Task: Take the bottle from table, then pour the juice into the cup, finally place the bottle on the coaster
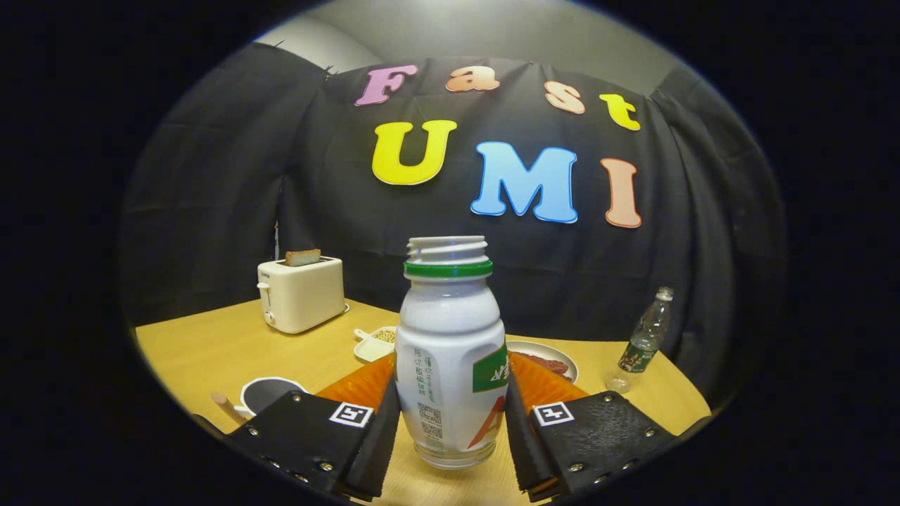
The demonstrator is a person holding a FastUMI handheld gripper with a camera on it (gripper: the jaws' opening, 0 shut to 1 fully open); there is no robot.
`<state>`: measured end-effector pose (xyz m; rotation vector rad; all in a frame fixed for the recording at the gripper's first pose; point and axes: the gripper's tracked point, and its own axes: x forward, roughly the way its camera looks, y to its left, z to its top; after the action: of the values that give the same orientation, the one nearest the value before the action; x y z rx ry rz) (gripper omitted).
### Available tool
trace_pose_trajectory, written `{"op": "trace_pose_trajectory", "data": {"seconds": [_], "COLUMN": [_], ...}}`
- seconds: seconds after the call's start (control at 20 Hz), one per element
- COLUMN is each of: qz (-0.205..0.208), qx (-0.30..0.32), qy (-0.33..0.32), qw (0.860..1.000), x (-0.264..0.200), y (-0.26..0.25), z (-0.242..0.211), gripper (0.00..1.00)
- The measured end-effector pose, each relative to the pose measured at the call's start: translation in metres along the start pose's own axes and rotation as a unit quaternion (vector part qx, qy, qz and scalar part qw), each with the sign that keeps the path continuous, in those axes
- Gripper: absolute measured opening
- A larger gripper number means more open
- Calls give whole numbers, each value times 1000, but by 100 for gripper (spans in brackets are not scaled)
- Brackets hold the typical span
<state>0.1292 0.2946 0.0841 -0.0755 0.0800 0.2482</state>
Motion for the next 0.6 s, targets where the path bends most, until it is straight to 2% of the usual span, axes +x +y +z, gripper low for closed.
{"op": "trace_pose_trajectory", "data": {"seconds": [0.2,0.6], "qz": [5,14], "qx": [35,11], "qy": [-4,-7], "qw": [999,1000], "x": [12,29], "y": [-6,4], "z": [-9,-24], "gripper": [68,68]}}
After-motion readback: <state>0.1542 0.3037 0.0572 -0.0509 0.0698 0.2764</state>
